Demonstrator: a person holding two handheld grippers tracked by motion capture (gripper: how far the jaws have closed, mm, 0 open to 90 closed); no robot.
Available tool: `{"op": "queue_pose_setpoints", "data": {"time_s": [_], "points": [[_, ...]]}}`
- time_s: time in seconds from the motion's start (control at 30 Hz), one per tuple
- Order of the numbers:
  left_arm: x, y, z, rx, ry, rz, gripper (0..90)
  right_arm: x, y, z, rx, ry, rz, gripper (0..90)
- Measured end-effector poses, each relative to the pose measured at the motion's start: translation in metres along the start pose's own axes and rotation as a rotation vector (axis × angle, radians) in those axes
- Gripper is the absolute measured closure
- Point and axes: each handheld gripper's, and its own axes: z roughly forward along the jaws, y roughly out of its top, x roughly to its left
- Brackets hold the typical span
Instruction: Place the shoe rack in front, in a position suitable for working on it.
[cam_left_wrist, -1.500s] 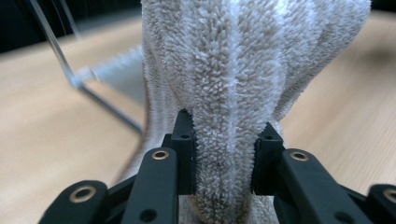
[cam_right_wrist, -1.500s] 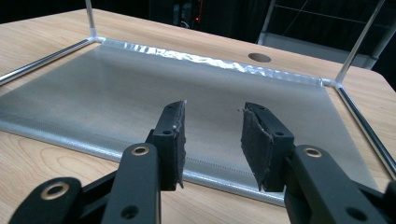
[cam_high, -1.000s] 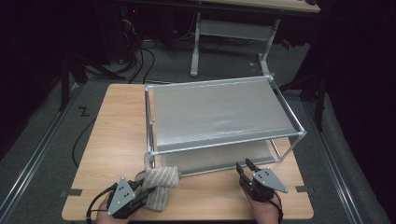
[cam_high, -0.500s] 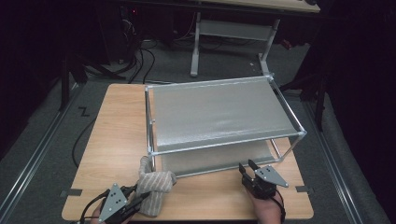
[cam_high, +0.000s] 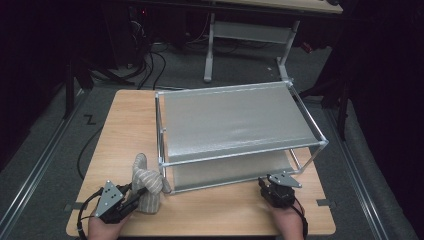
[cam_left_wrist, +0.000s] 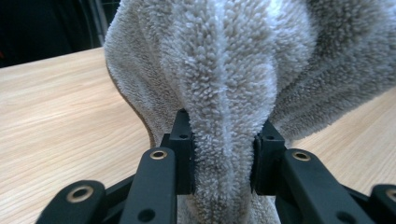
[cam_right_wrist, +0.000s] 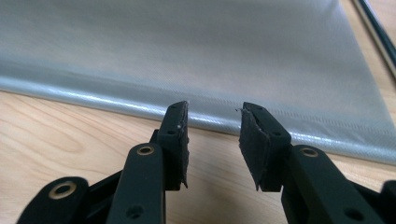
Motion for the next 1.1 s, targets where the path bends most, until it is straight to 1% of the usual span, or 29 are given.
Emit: {"op": "queue_pose_setpoints", "data": {"time_s": [0.03, 0.07, 0.1, 0.17, 0.2, 0.23, 0.27, 0.37, 0.4, 0.47, 0.53, 0.57, 0.67, 0.83, 0.93, 0.97, 1.0, 1.1], "points": [[-0.001, 0.000, 0.001, -0.001, -0.009, 0.000, 67.6, -0.001, 0.000, 0.003, 0.013, -0.007, -0.008, 62.4], [-0.003, 0.000, 0.001, 0.002, -0.018, 0.009, 67.6, -0.002, 0.001, 0.005, 0.031, -0.008, -0.007, 62.6], [-0.005, 0.000, 0.001, 0.000, -0.028, 0.020, 67.6, -0.004, 0.002, 0.007, 0.037, -0.015, -0.014, 62.8], [-0.007, 0.000, 0.000, 0.002, -0.054, 0.033, 67.5, -0.006, 0.004, 0.010, 0.060, -0.024, 0.005, 63.4], [-0.009, 0.000, 0.000, -0.001, -0.075, 0.043, 67.4, -0.008, 0.005, 0.012, 0.064, -0.024, 0.001, 63.6], [-0.011, 0.001, 0.000, -0.003, -0.087, 0.048, 67.3, -0.008, 0.007, 0.014, 0.069, -0.027, 0.006, 64.0], [-0.013, 0.001, 0.001, -0.004, -0.106, 0.060, 67.1, -0.008, 0.008, 0.015, 0.075, -0.030, 0.013, 63.8], [-0.023, 0.002, 0.003, -0.004, -0.145, 0.089, 66.6, -0.010, 0.012, 0.020, 0.081, -0.037, 0.006, 63.8], [-0.025, 0.002, 0.004, -0.002, -0.150, 0.096, 66.5, -0.010, 0.013, 0.021, 0.084, -0.042, 0.004, 63.6], [-0.029, 0.003, 0.006, 0.004, -0.157, 0.111, 66.4, -0.009, 0.015, 0.024, 0.094, -0.045, 0.004, 63.8], [-0.032, 0.003, 0.008, 0.008, -0.164, 0.114, 66.2, -0.009, 0.019, 0.028, 0.101, -0.039, 0.006, 63.5], [-0.033, 0.003, 0.009, 0.008, -0.162, 0.111, 66.0, -0.009, 0.020, 0.030, 0.099, -0.037, 0.004, 62.9], [-0.033, 0.004, 0.012, 0.008, -0.157, 0.106, 65.0, -0.011, 0.025, 0.039, 0.106, -0.048, 0.023, 62.4], [-0.032, 0.006, 0.019, 0.009, -0.146, 0.090, 62.2, -0.014, 0.033, 0.051, 0.107, -0.064, 0.027, 61.7], [-0.035, 0.008, 0.026, 0.009, -0.139, 0.104, 58.6, -0.016, 0.036, 0.055, 0.107, -0.065, 0.039, 61.3], [-0.035, 0.008, 0.029, 0.008, -0.135, 0.108, 57.7, -0.016, 0.037, 0.056, 0.106, -0.073, 0.031, 61.3], [-0.036, 0.010, 0.034, 0.008, -0.134, 0.111, 56.9, -0.016, 0.038, 0.056, 0.108, -0.076, 0.035, 61.4], [-0.037, 0.013, 0.043, 0.007, -0.141, 0.122, 55.9, -0.016, 0.038, 0.057, 0.107, -0.082, 0.027, 61.6]]}}
